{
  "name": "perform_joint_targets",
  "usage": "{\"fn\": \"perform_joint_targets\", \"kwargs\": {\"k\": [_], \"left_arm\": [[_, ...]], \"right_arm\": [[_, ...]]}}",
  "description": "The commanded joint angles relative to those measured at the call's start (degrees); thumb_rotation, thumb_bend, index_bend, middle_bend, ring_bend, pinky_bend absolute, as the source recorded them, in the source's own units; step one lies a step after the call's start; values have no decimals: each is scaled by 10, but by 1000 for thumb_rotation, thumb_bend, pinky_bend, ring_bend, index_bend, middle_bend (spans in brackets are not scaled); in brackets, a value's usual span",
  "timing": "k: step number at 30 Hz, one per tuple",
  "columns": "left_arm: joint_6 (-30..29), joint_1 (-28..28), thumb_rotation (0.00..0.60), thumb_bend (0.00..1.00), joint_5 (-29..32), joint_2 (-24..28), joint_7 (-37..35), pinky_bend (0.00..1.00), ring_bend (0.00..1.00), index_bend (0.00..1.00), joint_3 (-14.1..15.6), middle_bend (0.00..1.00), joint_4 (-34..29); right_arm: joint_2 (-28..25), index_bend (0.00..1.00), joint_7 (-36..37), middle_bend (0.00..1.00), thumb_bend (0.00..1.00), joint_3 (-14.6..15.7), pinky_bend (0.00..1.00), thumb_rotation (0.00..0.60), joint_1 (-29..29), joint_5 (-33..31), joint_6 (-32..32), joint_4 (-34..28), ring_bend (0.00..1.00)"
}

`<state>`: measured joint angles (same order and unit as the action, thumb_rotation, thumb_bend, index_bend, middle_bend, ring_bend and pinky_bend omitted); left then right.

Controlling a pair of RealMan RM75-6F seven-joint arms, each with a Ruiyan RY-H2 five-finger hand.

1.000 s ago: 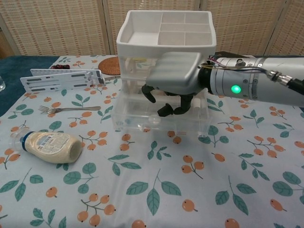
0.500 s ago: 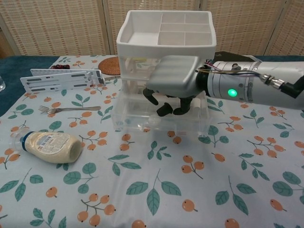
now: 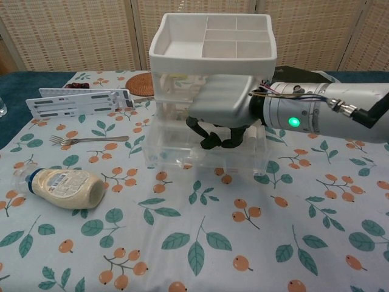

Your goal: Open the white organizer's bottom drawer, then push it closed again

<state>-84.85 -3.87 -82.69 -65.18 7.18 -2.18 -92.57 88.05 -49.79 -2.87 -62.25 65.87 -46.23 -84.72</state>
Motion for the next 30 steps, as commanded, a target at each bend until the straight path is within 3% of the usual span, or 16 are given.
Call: {"fn": "perform_joint_targets", "kwargs": {"k": [1, 16, 24, 30], "left_arm": [[0, 0, 600, 343, 0, 0, 0, 142, 129, 170, 0, 104, 1], [-2, 0, 600, 343, -1, 2, -3, 142, 129, 169, -3, 104, 1], [1, -6, 600, 343, -5, 2, 2, 142, 129, 169, -6, 104, -4], [3, -11, 600, 343, -8, 2, 3, 142, 129, 169, -8, 104, -7]], "right_arm": [[1, 462, -2, 1000, 317, 1, 1000, 600, 0, -1, 0, 1, 1000], [-19, 500, 20, 1000, 326, -9, 1000, 600, 11, 17, -32, -34, 1000], [-96, 500, 63, 1000, 326, -11, 1000, 600, 53, 68, -100, -137, 1000], [-168, 500, 112, 1000, 326, 14, 1000, 600, 112, 105, -153, -188, 1000]]}}
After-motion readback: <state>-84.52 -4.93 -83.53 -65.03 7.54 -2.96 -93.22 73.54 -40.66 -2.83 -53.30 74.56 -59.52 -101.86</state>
